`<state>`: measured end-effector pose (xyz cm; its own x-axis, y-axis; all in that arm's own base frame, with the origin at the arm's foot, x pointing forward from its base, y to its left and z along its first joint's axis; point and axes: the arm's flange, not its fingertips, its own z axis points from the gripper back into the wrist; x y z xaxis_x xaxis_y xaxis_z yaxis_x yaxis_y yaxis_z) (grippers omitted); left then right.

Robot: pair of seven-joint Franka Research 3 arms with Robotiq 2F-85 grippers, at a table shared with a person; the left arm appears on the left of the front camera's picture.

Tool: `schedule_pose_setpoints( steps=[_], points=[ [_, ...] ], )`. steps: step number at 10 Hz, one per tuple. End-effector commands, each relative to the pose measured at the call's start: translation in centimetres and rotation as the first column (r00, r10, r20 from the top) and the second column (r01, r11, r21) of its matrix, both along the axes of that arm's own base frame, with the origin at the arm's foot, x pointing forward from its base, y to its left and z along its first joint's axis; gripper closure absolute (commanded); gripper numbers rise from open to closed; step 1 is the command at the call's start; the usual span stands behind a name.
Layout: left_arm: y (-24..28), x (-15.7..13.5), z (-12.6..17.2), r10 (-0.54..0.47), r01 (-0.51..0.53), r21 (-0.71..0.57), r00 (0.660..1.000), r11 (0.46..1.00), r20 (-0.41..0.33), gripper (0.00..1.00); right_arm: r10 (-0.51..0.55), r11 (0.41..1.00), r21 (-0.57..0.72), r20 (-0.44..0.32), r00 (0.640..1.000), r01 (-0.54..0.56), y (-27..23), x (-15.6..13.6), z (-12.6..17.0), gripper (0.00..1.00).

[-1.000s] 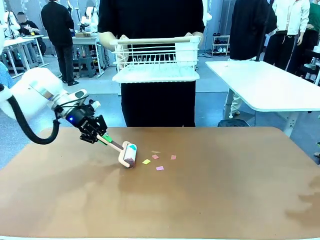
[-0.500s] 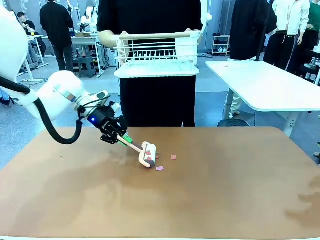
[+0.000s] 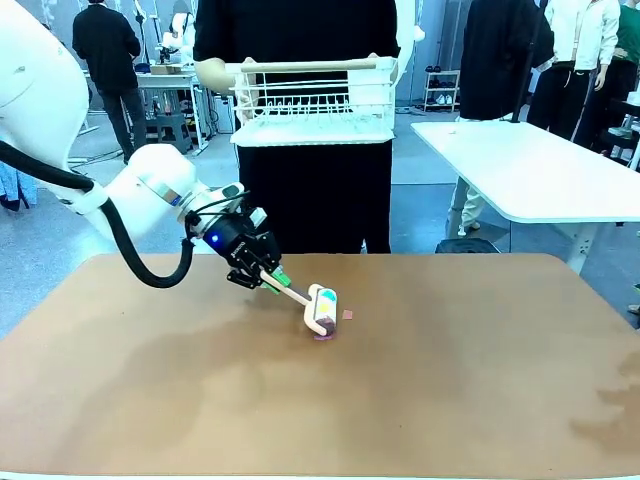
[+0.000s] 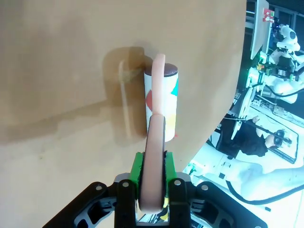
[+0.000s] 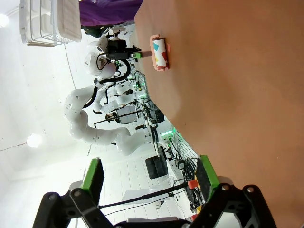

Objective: Clean the table.
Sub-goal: Clean the table with the Lint Roller when the human lifts the Dish drying rack.

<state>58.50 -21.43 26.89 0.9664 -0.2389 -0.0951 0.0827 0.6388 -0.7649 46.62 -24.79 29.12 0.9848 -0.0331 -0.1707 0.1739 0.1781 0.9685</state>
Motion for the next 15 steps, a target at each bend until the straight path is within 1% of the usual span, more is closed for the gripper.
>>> schedule_pose_setpoints(
  steps=[1,3,5,7,9,10,11,13,15],
  points=[
    [-1.8,0.8,-3.8,0.02,-0.018,0.102,1.0,0.995,-0.015,0.78,0.001,1.0,-0.006,0.004,1.0,-0.001,0.1,0.1,0.2,0.0],
    [-3.1,1.3,-4.1,0.023,-0.02,0.106,0.999,0.994,-0.033,0.78,0.001,1.0,-0.006,0.004,1.0,-0.001,0.1,0.1,0.2,0.0],
    [-5.3,1.0,-4.7,-0.011,0.015,0.135,0.999,0.991,-0.036,0.78,0.001,1.0,-0.006,0.004,1.0,-0.001,0.1,0.1,0.2,0.0],
    [-6.8,1.2,-5.1,-0.008,0.014,0.147,0.999,0.989,-0.042,0.78,0.001,1.0,-0.006,0.004,1.0,-0.001,0.1,0.1,0.2,0.0],
    [-8.4,0.9,-5.2,0.01,-0.006,0.14,1.0,0.99,-0.028,0.78,0.001,1.0,-0.006,0.004,1.0,-0.001,0.1,0.1,0.2,0.0],
    [-9.0,0.4,-5.0,0.006,-0.003,0.132,1.0,0.991,-0.016,0.78,0.001,1.0,-0.006,0.004,1.0,-0.001,0.1,0.1,0.2,0.0],
    [-9.4,0.1,-4.9,-0.005,0.008,0.127,1.0,0.992,-0.021,0.78,0.001,1.0,-0.006,0.004,1.0,-0.001,0.1,0.1,0.2,0.0],
    [-10.6,-0.4,-5.2,0.017,-0.015,0.101,1.0,0.995,-0.021,0.78,0.001,1.0,-0.006,0.004,1.0,-0.001,0.1,0.1,0.2,0.0],
    [-11.4,-1.0,-4.8,0.038,-0.038,0.066,0.999,0.997,0.004,0.78,0.001,1.0,-0.006,0.004,1.0,-0.001,0.1,0.1,0.2,0.0]
  ],
)
